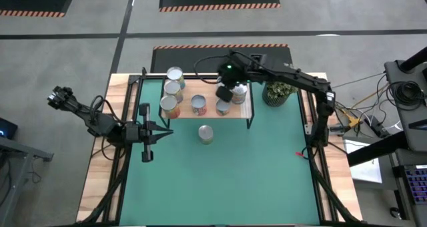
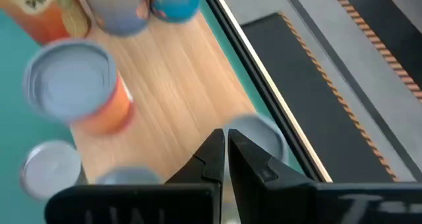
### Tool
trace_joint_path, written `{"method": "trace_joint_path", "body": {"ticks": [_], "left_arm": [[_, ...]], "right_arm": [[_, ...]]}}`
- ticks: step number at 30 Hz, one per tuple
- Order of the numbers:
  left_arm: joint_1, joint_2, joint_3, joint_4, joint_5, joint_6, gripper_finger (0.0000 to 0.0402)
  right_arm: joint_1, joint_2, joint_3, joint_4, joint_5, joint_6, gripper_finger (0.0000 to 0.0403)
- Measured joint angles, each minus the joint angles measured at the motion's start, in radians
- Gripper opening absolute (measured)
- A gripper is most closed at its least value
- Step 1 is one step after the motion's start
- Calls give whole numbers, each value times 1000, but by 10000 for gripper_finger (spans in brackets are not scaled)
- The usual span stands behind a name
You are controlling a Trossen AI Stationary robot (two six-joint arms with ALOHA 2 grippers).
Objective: Pick and place cans onto a shelf
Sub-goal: Adjust the canned goods on the shelf
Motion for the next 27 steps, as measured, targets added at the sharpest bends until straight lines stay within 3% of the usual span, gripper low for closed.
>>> {"method": "trace_joint_path", "body": {"ticks": [14,18,23,27], "left_arm": [[0,0,0,-1,0,29,0],[0,0,0,-1,0,40,0],[0,0,0,-2,-1,-4,0],[11,6,1,26,-10,-32,0]], "right_arm": [[-50,200,148,2,8,-93,9],[-45,225,221,-44,54,-142,9],[5,132,227,-13,58,-209,9],[66,15,154,30,56,-239,9]]}}
